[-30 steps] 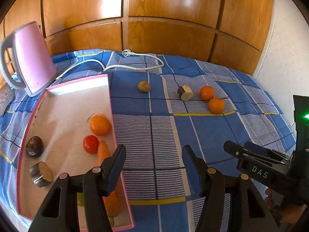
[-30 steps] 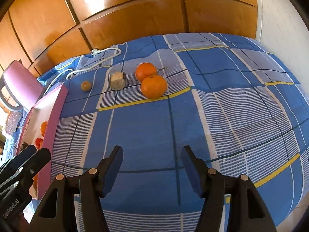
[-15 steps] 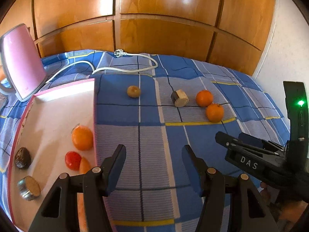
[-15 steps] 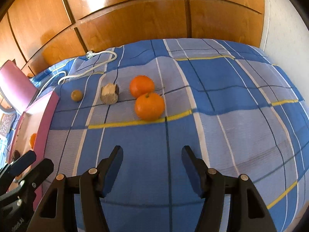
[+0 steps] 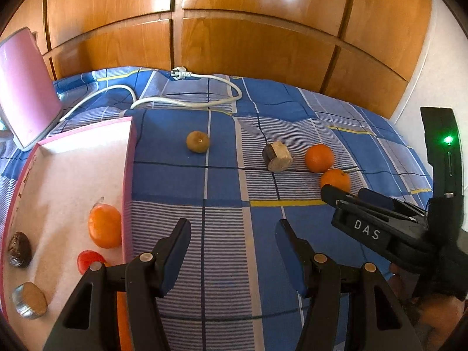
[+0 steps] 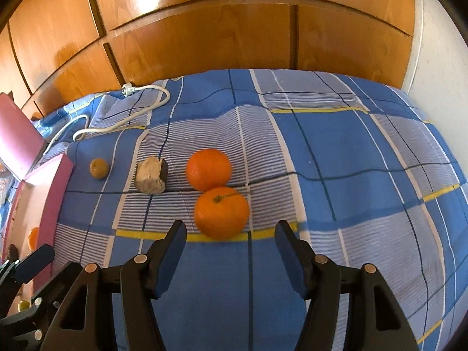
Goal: Organize fruits
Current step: 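Grasp the stemmed orange with the right tool while the left approaches the wooden log piece, then close the left tool on the wooden log piece while the right holds the orange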
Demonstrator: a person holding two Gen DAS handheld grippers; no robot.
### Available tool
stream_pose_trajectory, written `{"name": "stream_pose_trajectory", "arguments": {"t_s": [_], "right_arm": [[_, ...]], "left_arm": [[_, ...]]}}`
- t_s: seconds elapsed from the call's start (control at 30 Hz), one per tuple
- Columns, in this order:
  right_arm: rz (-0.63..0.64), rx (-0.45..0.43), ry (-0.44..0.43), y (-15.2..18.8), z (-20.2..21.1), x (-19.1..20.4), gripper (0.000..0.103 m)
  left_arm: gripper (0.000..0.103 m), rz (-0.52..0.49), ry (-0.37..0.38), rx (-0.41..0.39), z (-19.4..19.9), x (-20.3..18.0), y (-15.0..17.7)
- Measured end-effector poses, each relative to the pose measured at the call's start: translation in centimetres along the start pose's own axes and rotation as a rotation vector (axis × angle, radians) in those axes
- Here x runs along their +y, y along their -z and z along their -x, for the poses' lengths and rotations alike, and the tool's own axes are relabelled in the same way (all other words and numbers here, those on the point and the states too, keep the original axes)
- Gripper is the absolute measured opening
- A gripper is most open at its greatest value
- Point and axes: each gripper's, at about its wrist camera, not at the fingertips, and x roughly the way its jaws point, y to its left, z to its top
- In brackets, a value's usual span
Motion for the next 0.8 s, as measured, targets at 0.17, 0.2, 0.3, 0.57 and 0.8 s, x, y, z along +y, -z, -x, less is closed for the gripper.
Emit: {"name": "stream_pose_trajectory", "arguments": {"t_s": [0.17, 0.2, 0.3, 0.57, 0.8], "right_arm": [[0.005, 0.004, 0.018, -0.5, -1.0, -0.1, 0.064], [0.008, 0.004, 0.021, -0.5, -1.1, -0.1, 0.064], [0.031, -0.004, 0.015, -0.6, -1.4, 0.1, 0.05], [0.069, -0.023, 0.006, -0.8, -1.8, 0.7, 0.041], [0.067, -0.02, -0.02, -0.9, -1.8, 0.4, 0.041]], "left_arm": [[0.06, 0.01, -0.002, 0.009, -0.8, 0.1, -0.4], [0.06, 0.013, -0.002, 0.011, -1.0, 0.1, -0.4], [0.06, 0.021, -0.001, 0.018, -1.5, 0.1, -0.7], [0.059, 0.03, 0.007, 0.03, -2.5, 0.0, -1.1], [0.059, 0.042, 0.026, 0.03, -3.2, -0.8, -2.0]]}}
